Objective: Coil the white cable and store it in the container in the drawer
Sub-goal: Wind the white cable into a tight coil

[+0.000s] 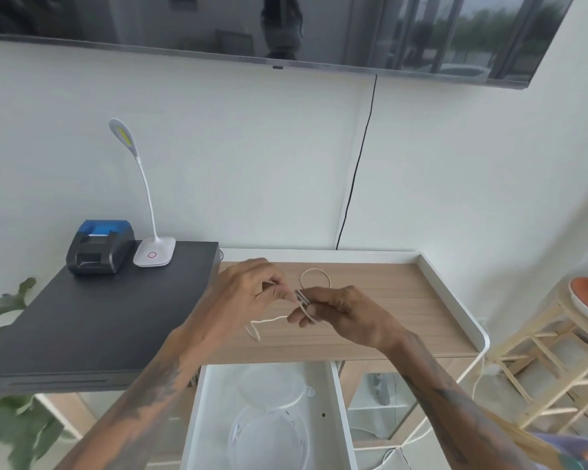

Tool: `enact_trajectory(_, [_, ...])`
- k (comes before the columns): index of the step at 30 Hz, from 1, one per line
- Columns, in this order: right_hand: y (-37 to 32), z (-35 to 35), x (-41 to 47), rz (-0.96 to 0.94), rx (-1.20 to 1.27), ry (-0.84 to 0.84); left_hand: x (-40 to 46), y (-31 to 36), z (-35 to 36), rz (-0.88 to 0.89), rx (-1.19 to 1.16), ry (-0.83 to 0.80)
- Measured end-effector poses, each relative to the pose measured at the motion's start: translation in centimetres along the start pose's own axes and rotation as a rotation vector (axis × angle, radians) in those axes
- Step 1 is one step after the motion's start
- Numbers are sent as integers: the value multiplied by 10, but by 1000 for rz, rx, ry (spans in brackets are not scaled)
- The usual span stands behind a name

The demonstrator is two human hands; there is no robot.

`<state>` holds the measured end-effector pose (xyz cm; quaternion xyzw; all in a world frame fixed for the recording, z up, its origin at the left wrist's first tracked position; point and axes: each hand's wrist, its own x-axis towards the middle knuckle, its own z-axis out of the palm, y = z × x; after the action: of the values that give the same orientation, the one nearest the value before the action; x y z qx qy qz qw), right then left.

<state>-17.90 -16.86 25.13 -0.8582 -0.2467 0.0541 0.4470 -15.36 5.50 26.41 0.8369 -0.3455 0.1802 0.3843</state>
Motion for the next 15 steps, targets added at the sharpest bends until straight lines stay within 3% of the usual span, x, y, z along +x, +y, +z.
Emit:
enact_trajectory(4, [-2,-1,-9,119,454,-58,18,-10,0,12,-29,27])
enact_trajectory(10, [-5,-4,-19,163,878,-33,29,-19,18,64,-28,117])
enact_trajectory(15, [-15,3,-25,39,1303,10,23,-14,31,91,-21,191])
